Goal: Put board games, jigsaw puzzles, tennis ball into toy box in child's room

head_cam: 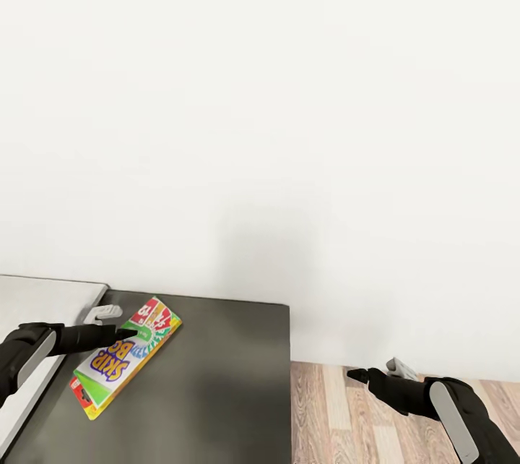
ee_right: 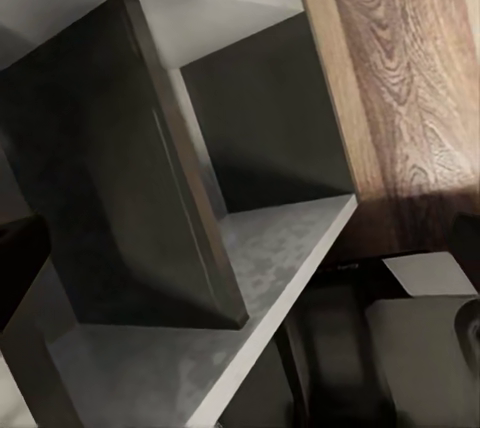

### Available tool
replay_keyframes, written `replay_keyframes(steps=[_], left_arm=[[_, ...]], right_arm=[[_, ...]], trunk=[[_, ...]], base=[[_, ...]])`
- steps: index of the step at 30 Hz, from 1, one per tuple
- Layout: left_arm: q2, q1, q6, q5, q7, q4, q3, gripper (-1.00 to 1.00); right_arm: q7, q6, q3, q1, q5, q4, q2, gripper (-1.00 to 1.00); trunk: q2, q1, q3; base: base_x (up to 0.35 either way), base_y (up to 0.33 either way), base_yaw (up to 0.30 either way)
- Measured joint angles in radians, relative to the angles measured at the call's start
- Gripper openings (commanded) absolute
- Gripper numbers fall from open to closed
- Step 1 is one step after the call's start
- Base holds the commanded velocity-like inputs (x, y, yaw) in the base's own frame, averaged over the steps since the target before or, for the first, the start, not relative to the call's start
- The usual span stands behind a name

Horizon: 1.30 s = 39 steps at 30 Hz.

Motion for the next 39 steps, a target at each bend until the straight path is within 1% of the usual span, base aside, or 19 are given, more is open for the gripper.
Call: replay_keyframes(steps=[12,26,32,39], left_arm=[[0.000,-0.001,0.000,0.000,-0.001,0.000,0.000,1.00],[-0.003,0.000,0.000,0.000,0.000,0.000,-0.001,1.00],[-0.003,-0.001,0.001,0.000,0.000,0.000,-0.002,1.00],[-0.003,-0.001,0.000,0.000,-0.001,0.000,-0.002,1.00]], right_arm=[[0.001,0.000,0.000,0.000,-0.002,0.000,0.001,1.00],[0.000,-0.026,0.000,0.000,-0.001,0.000,0.000,1.00],[-0.001,-0.026,-0.001,0.000,-0.001,0.000,0.001,1.00],[-0.001,-0.026,-0.002,0.000,-0.001,0.000,0.001,1.00]], trunk=[[0.000,0.000,-0.018],[0.000,0.000,-0.019],[0.000,0.000,-0.019],[0.000,0.000,-0.019]], base=[[0.000,0.000,0.000],[0.000,-0.005,0.000],[0.000,-0.216,0.000],[-0.005,-0.080,0.000]])
